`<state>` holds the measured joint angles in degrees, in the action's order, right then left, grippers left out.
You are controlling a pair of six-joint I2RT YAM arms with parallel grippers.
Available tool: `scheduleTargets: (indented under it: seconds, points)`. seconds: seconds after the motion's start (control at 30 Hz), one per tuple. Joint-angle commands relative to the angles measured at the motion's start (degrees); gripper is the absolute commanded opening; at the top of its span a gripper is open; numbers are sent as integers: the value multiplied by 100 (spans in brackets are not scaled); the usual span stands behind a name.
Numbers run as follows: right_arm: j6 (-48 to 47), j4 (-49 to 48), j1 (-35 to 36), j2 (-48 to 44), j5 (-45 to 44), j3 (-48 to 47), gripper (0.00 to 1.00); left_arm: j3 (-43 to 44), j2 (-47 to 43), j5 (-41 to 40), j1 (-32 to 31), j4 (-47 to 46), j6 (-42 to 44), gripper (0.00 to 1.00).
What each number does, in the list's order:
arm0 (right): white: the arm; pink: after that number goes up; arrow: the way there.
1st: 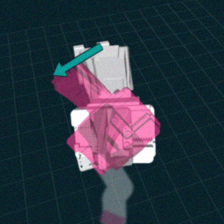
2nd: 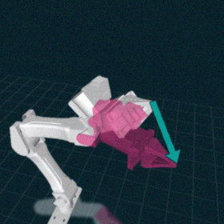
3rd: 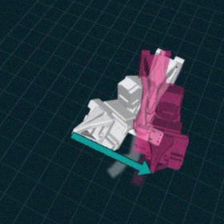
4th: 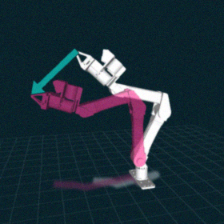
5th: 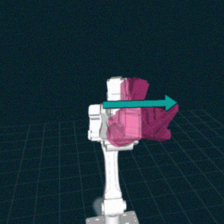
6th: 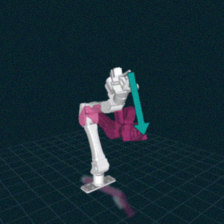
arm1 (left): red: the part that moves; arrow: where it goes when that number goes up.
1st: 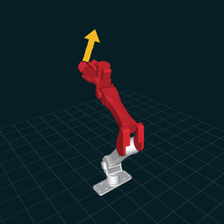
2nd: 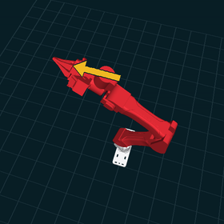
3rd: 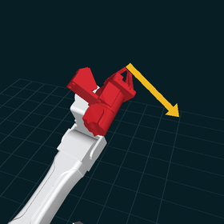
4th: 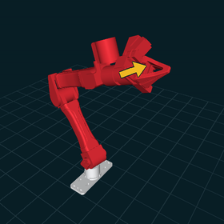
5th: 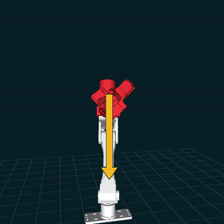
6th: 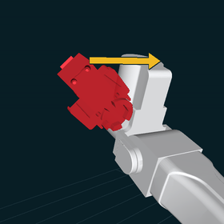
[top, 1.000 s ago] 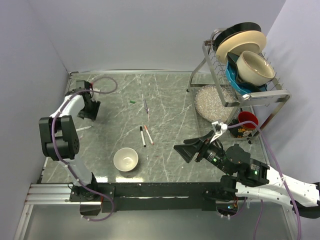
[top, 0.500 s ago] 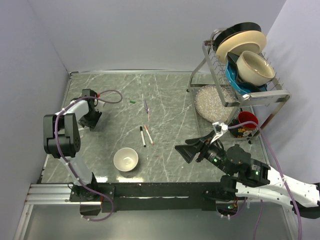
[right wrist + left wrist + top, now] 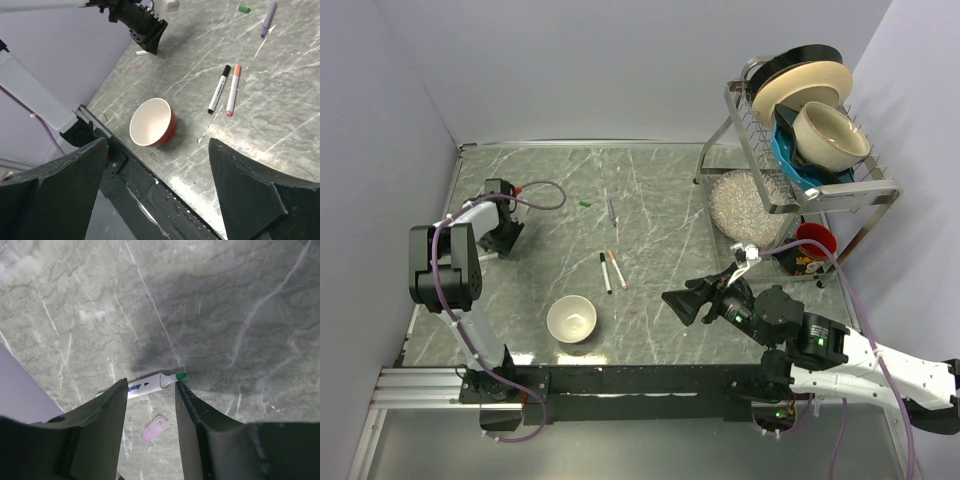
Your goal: Insert the pens into the pen caps
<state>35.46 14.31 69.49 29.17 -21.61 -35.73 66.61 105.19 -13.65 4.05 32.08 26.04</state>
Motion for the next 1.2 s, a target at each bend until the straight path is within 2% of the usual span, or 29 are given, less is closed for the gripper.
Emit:
scheduleTargets:
  seconds: [0.0,0.1,0.33,0.43,0.47,0.6,0.8,0.97,1.17]
  points:
    - [-110,-121,-59,10,-160,-268,90,-104,107,240,52,-61,32,42]
    - [-110,-130,-85,36,-160,-268,90,-25,142,442,52,35,59,32]
    - [-75,-95,-103,36,-160,-321,90,510,432,784,-10,229,24,20]
    - [-40,-68,-112,-16,-195,-338,90,800,608,925,-62,369,-11,12]
    - [-39,-42,-103,-25,-204,-356,90,888,661,1065,-71,457,-38,1]
    - [-4,-7,-112,-52,-230,-391,90,1074,749,1267,-98,581,-397,1]
    - [66,-7,-112,-16,-116,-444,90,1081,354,1031,-195,299,-1091,1]
    - [154,28,-112,45,-28,-514,90,1495,388,1408,-273,616,-1829,1]
    - [321,2,-112,71,130,-558,90,1013,318,1488,-801,212,-2147,1]
